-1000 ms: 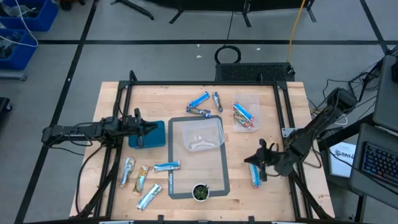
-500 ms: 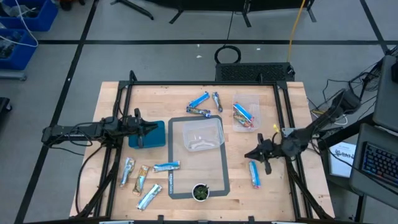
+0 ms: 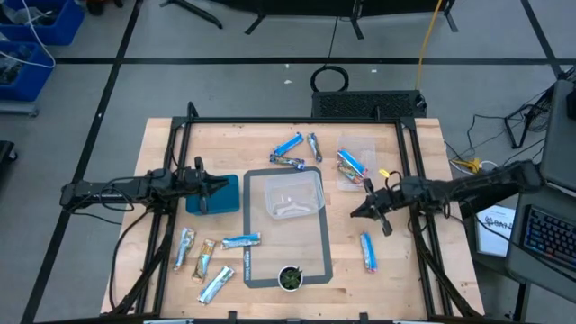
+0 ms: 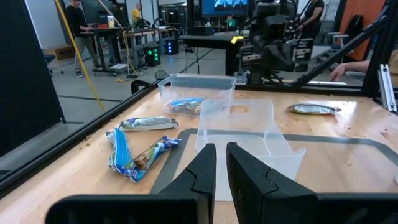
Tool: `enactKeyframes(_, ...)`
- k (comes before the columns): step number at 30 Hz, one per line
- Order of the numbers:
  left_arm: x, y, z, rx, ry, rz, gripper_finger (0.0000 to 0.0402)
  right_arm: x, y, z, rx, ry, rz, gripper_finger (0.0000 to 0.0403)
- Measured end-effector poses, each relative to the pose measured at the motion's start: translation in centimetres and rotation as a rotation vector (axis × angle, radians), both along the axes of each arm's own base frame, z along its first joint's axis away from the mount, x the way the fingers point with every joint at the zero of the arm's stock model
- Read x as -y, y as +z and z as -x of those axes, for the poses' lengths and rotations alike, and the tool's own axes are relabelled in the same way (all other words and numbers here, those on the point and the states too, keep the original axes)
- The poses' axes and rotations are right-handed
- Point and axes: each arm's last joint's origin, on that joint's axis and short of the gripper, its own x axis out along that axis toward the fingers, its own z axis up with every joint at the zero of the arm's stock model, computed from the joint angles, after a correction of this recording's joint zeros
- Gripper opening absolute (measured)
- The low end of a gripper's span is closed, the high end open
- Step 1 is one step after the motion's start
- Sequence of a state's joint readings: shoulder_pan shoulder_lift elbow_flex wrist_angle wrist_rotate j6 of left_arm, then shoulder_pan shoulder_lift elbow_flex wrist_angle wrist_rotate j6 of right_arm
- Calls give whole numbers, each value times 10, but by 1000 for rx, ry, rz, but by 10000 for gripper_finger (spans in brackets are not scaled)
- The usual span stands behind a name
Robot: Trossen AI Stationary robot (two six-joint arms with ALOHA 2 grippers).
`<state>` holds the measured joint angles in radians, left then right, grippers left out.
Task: Pick and place Granola Bars by type
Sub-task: Put the red granola bar into the right transparent bin
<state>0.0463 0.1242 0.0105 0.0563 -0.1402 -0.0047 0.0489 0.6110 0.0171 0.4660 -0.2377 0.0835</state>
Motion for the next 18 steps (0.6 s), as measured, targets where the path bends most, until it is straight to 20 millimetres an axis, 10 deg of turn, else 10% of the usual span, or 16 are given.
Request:
enactKeyframes(6, 0, 0, 0, 0, 0, 0, 42, 3, -14, 6, -225, -63, -71, 0)
enactKeyframes(18, 0, 0, 0, 0, 0, 0, 42, -11, 22, 13, -670, -239, -369, 0)
